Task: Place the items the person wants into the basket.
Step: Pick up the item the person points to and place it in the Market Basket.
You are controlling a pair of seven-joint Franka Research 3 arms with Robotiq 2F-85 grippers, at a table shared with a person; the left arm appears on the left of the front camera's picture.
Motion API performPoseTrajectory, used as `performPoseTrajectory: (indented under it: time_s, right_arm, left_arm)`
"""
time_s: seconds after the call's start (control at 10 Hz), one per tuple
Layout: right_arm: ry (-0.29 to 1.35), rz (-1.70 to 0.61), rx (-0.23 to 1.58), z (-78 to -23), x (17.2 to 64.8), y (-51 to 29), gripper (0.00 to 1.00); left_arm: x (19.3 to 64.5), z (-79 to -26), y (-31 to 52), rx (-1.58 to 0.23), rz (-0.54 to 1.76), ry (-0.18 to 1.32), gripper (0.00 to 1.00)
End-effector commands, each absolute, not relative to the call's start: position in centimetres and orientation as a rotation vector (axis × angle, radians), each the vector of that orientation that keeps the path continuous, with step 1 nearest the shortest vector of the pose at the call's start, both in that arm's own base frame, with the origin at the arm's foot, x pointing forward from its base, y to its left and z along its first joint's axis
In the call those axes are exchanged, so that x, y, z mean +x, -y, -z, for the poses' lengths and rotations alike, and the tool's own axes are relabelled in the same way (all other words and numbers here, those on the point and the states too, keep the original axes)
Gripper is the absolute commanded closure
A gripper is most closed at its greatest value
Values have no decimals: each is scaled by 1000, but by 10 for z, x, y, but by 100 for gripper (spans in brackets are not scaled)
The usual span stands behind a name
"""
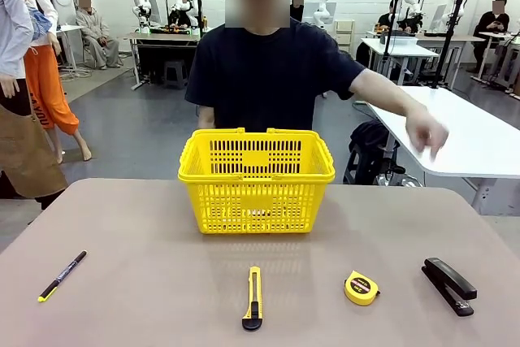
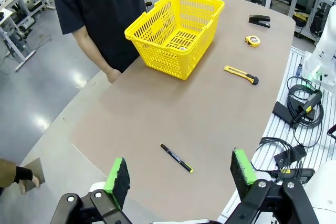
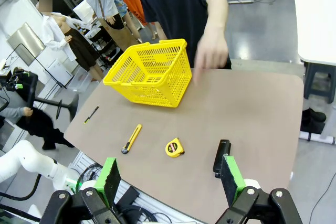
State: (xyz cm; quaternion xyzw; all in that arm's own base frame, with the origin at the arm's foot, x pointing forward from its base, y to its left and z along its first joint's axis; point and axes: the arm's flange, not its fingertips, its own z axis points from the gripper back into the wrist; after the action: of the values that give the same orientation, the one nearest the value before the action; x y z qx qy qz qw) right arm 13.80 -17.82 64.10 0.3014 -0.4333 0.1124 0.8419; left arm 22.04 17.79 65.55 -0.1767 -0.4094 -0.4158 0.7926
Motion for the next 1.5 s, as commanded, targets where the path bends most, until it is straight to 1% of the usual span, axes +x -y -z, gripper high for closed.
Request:
performPoseTrajectory:
  time_s: [0.0,0.8,0.9,1.0,1.2,1.4]
  right_arm:
    - [919,-248,642,-641,137,177,0]
    - [915,-238,637,-641,138,178,0]
    - [700,-119,489,-639,169,163,0]
    - [580,-64,398,-636,195,148,0]
    - [471,-36,236,-619,234,113,0]
    - [371,-19,134,-591,268,86,0]
  left_arm:
    - [220,-656,-180,-387,899,889,0]
    - [220,-656,-180,-387,899,889,0]
    - [220,-656,-180,-387,899,889,0]
    - [220,-656,-180,-387,899,889,0]
    - [220,-656,-180,-387,899,889,0]
    - [220,-656,-180,-387,899,889,0]
